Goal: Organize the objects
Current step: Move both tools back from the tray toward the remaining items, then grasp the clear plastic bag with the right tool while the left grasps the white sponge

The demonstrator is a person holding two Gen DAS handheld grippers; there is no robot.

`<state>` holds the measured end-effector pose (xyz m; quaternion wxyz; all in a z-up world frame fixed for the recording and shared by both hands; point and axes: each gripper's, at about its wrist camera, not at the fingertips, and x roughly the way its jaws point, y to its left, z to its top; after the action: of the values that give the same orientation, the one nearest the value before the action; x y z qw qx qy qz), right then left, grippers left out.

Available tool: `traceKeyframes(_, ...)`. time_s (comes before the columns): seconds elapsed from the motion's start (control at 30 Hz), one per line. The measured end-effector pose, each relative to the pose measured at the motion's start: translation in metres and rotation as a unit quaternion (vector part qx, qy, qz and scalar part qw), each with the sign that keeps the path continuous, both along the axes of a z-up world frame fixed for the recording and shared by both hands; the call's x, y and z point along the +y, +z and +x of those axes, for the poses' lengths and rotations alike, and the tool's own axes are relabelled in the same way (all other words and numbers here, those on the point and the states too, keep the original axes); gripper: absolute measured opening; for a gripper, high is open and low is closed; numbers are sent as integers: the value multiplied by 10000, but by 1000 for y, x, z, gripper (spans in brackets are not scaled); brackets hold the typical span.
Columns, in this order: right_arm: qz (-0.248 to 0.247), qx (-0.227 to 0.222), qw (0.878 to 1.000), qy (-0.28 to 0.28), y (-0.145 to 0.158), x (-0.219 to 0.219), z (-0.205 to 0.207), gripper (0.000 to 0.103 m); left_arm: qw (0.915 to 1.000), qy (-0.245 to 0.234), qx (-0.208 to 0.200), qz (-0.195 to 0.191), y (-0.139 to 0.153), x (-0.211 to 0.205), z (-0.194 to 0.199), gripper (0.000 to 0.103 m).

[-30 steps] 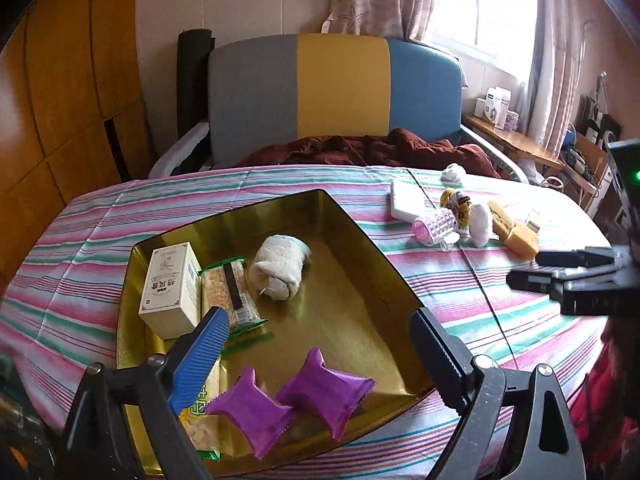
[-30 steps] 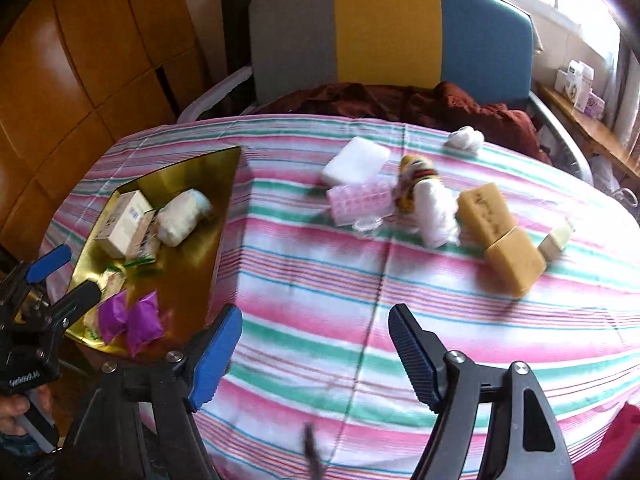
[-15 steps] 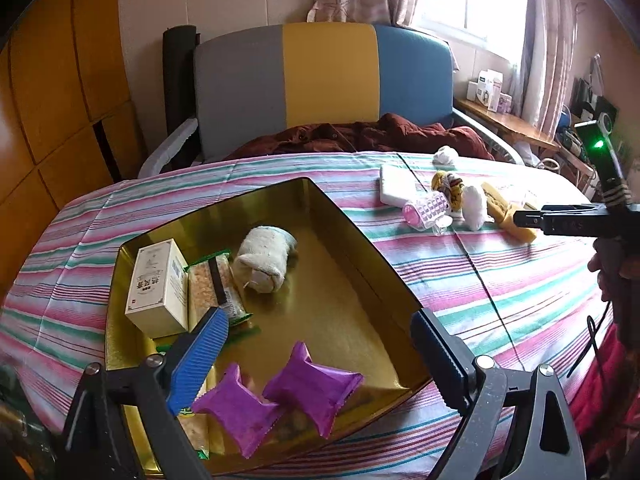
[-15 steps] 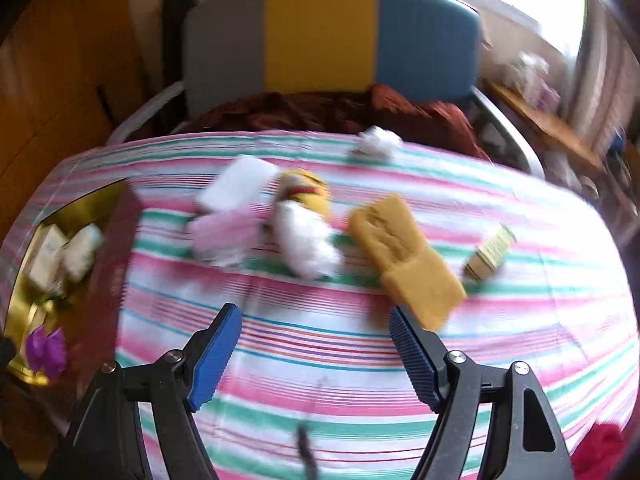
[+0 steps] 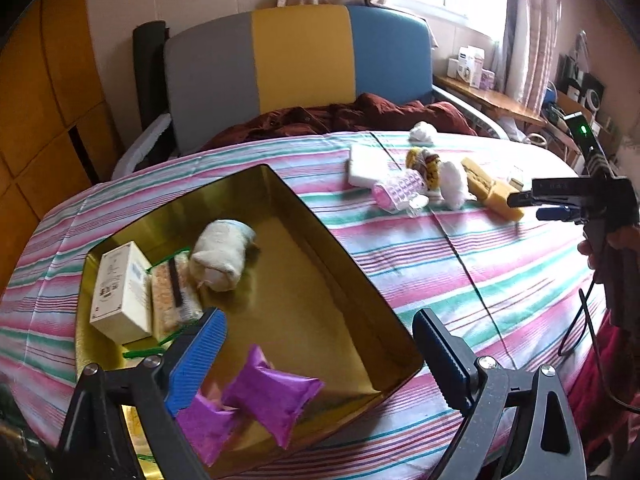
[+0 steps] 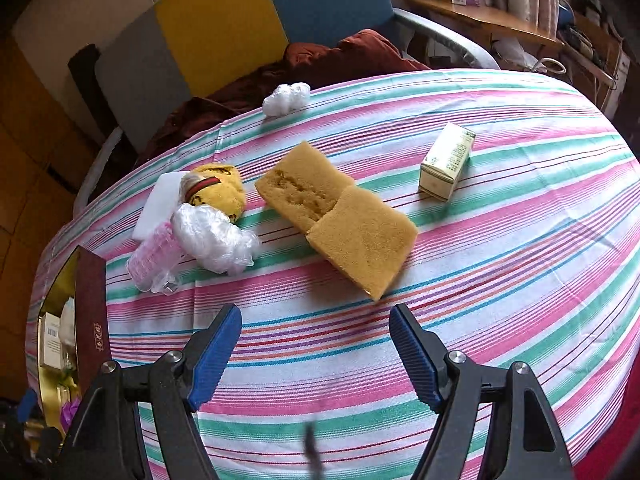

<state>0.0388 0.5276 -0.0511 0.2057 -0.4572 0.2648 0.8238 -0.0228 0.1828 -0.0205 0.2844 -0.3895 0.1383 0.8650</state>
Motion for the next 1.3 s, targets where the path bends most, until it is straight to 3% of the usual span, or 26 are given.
traceKeyframes(0.37, -48, 93, 9999, -110, 2, 4, 2, 78, 9995, -322, 23, -74, 6, 30, -7, 95)
traceKeyframes(0.7, -121, 199, 9997, -39, 5, 3, 3, 78, 9991, -392, -57, 142, 26, 69, -48, 95)
traceKeyframes(1.07, -302, 226, 9992, 143, 2, -1, -1, 78, 9964, -235, -818, 67, 8, 135, -134, 92)
traceKeyframes(1.3, -479, 262, 9982, 248, 1, -1, -2, 78, 9960, -321, -774, -315, -11, 191, -187, 92)
